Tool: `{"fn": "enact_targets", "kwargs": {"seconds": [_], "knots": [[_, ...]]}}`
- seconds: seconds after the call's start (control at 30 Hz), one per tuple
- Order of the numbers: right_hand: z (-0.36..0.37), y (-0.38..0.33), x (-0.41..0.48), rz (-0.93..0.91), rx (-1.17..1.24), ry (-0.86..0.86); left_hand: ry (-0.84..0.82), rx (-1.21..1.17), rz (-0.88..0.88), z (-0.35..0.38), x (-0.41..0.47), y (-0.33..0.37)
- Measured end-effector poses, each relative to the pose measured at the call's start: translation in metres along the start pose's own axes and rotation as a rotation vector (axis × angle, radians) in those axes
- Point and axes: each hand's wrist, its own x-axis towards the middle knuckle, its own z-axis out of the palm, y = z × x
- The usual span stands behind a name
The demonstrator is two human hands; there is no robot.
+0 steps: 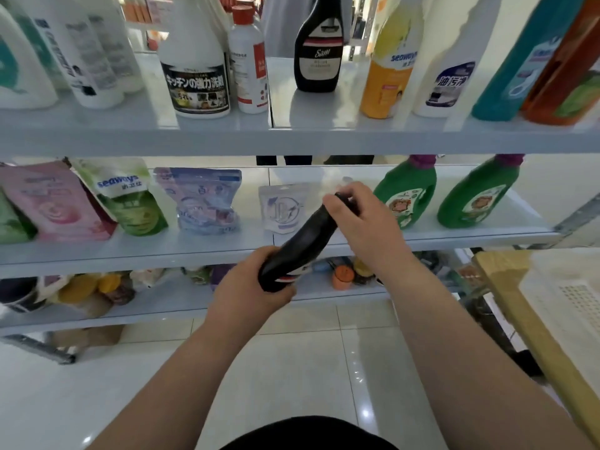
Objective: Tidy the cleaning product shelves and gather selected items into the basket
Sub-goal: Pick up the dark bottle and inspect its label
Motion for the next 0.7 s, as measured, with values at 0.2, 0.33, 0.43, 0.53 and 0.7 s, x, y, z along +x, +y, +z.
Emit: {"fn": "enact_targets", "kwargs": {"seconds": [0.2,0.33,0.43,0.53,0.7], "knots": [[0.014,-0.030,0.016,-0.106,-0.434,-0.082,0.012,0.148,0.085,-0.035,-0.003,-0.019],[0.019,-0.055,0.013,-0.385,-0.407,-0.102,-0.194,-0.146,0.038,-0.059,-0.003,-0.035],[0.023,-0.069,0.014,-0.469,-0.421,-0.126,-0.252,-0.234,0.013,-0.066,-0.005,-0.042],[0.030,-0.072,0.022,-0.355,-0.472,-0.089,-0.201,-0.225,0.021,-0.068,-0.006,-0.040],[0.034,-0.071,0.028,-0.087,-0.289,-0.005,-0.095,-0.100,0.065,-0.069,0.000,-0.028]]}}
